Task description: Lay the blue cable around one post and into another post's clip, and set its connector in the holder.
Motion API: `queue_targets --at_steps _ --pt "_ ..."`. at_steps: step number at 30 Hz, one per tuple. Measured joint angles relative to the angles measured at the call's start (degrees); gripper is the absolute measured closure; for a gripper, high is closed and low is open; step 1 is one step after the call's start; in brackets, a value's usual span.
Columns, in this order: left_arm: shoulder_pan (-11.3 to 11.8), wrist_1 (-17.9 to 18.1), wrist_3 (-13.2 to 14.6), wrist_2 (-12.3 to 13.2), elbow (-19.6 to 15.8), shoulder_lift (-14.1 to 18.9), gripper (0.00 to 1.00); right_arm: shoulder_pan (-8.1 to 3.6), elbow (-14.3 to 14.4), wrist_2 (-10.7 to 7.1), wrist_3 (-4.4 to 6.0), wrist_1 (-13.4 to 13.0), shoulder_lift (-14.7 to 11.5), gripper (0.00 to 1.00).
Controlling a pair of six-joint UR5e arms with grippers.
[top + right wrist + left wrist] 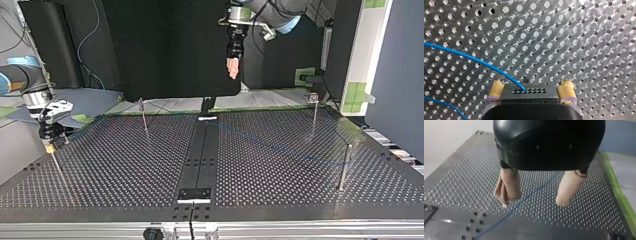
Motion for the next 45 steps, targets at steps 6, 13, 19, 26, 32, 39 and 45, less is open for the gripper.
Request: queue_targets --at_steps 6,13,19,26,32,39,45 --pt "3.2 -0.2 0.0 0.0 0.0 0.0 0.00 0.00 0.0 0.00 0.00 0.0 0.0 0.02" --pt "6.7 -0.2 -0.2 0.0 0.0 0.0 0.00 0.00 0.0 0.00 0.00 0.0 0.0 0.02" --pt "9.7 -0.1 -0.2 0.1 -0.3 0.0 0.00 0.00 0.0 0.00 0.00 0.0 0.0 0.02" --pt "10.4 0.1 -0.1 0.4 -0.8 0.0 0.00 0.00 0.0 0.00 0.00 0.0 0.0 0.02" --pt "10.4 0.2 -0.2 0.5 -0.9 0.0 0.00 0.00 0.0 0.00 0.00 0.0 0.0 0.02" --pt "10.4 0.2 -0.2 0.5 -0.9 0.0 0.00 0.00 0.0 0.00 0.00 0.0 0.0 0.02" --pt "10.4 0.2 -0.2 0.5 -0.9 0.0 0.00 0.00 0.0 0.00 0.00 0.0 0.0 0.02"
